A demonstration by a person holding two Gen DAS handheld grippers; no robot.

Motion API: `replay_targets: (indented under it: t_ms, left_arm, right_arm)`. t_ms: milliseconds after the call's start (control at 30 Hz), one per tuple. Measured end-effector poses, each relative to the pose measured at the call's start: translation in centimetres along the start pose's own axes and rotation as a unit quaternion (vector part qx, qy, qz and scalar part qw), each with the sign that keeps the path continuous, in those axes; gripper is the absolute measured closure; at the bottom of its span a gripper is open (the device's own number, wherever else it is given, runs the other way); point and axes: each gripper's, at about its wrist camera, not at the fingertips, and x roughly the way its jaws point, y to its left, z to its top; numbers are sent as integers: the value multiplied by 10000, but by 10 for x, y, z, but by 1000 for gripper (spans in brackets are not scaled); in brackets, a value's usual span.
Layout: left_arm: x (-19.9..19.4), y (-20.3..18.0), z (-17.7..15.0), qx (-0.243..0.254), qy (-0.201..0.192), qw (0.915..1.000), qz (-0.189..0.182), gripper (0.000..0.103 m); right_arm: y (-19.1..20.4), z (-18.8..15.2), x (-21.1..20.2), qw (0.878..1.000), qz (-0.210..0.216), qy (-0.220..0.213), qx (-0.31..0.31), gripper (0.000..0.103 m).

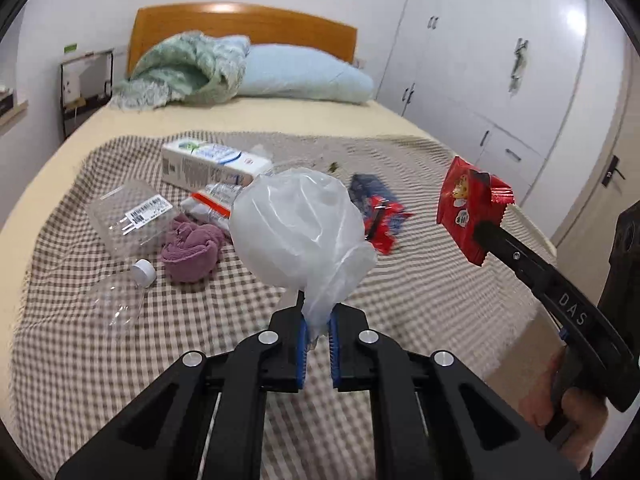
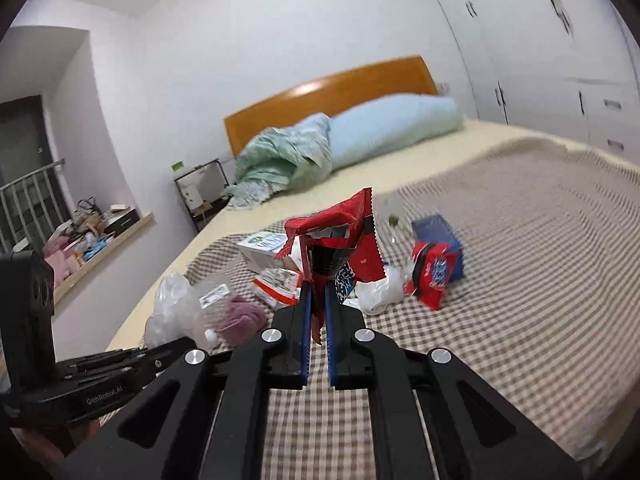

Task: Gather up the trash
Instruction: 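Carry both bags to the wastebasket and open both grippers over it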

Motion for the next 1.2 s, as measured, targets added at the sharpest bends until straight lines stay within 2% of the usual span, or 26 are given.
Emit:
replay_targets:
  t_ms: [133,267,467,567,633,767,833,933,1067,1133,1200]
  left_arm:
    - [-36,-37,-11,-9,-124,9996,-241,97]
    - [-59,-94,-33,260,-125,9978,-594,97]
    - [-68,-172,-70,594,166,9922,-1087,97]
    - [-64,-207,-88,732,350,9883,-1294,97]
    - [-57,-230,-102,847,562,9847,-1413,97]
    - [-24,-273,-141,1141,1250,9729,-1578,97]
    - [0,-294,-165,1398,1663,9618,-1663,97]
    - [46,-317,-205,1693,2367,9448,-1503,97]
    - [110,-326,-238,1419,3272,9208,-1579,97]
    - [130,-329,-249,1465,3396,9173,-1476,97]
    - [151,-332,-261,1449,3612,9101,-1423,97]
  right_arm:
    - [-4,1,-69,9995,-90,-65,-307,97]
    - [-28,0,-143,9988,-275,-207,-356,97]
    - [-85,-12,-237,9954,-853,-341,-275,97]
    - [-109,-27,-268,9935,-1069,-231,-315,97]
    - [-130,-46,-280,9912,-1265,27,-400,97]
    - [-176,-95,-289,9873,-1465,599,-117,97]
    - [-202,-126,-288,9833,-1560,934,119,96]
    - [-236,-171,-277,9769,-1482,1469,457,96]
    - [-276,-241,-234,9499,-1616,2550,804,96]
    - [-292,-276,-204,9357,-1526,3031,964,96]
    - [-307,-300,-173,9250,-1471,3356,1003,96]
